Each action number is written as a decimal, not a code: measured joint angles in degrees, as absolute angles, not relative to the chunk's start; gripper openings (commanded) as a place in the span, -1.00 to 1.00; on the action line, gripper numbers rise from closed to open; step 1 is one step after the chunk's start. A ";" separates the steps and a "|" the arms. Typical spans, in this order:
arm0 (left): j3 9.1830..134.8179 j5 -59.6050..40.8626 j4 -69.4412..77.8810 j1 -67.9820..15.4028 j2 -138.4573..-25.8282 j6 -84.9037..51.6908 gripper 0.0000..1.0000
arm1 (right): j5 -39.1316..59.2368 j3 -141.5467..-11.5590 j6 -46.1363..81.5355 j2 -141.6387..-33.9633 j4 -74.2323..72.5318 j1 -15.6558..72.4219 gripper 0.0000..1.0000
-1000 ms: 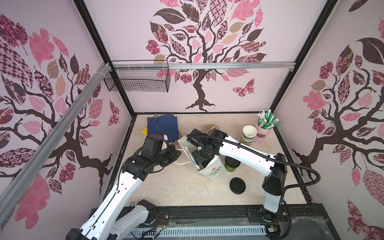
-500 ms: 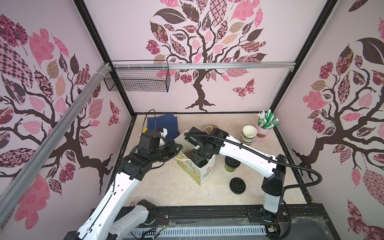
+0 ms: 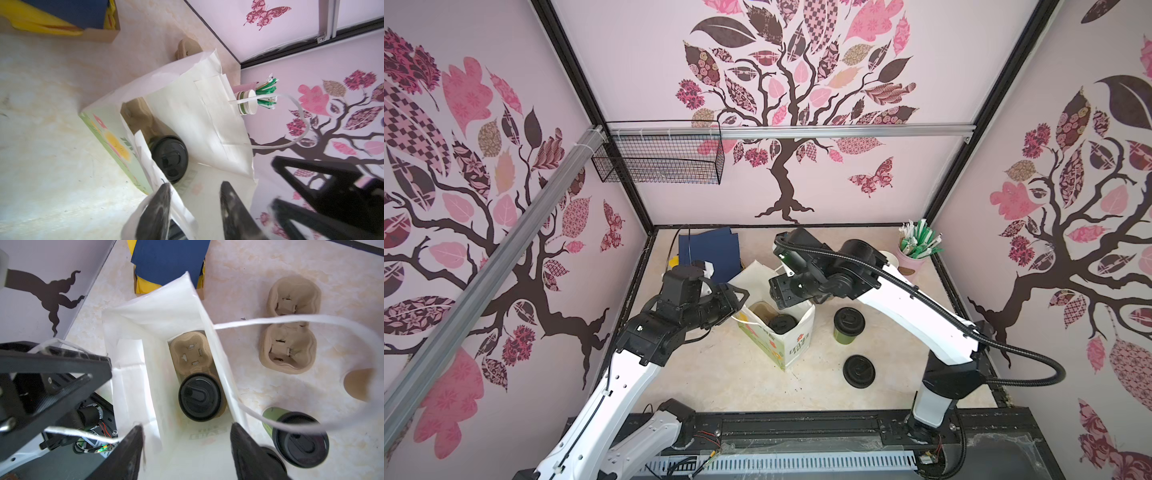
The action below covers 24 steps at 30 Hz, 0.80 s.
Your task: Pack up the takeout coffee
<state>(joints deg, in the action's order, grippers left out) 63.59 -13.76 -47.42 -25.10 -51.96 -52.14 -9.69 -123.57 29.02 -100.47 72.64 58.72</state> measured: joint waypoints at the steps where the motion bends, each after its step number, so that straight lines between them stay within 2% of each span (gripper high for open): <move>1: 64.10 -12.71 -48.73 -25.10 -51.59 -51.64 0.13 | -9.96 -121.40 30.89 -98.10 72.77 58.72 0.35; 7: 73.25 -2.76 -57.58 -25.10 -52.25 -45.32 0.27 | -11.64 -108.42 40.77 -85.93 74.70 58.61 0.40; 10: 78.43 2.17 -59.55 -25.04 -54.41 -41.15 0.26 | -12.43 -108.36 42.87 -86.15 75.68 58.11 0.43; 19: 80.62 5.72 -63.35 -25.02 -58.74 -31.55 0.27 | -9.52 -107.81 43.05 -87.68 73.19 57.93 0.42; 24: 90.41 7.86 -65.17 -24.99 -65.32 -20.69 0.28 | -8.23 -103.02 42.59 -86.96 72.01 57.93 0.42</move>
<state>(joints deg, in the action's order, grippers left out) 90.41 7.86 -65.17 -24.99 -65.32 -20.69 -8.23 -103.02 42.59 -86.96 72.01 57.93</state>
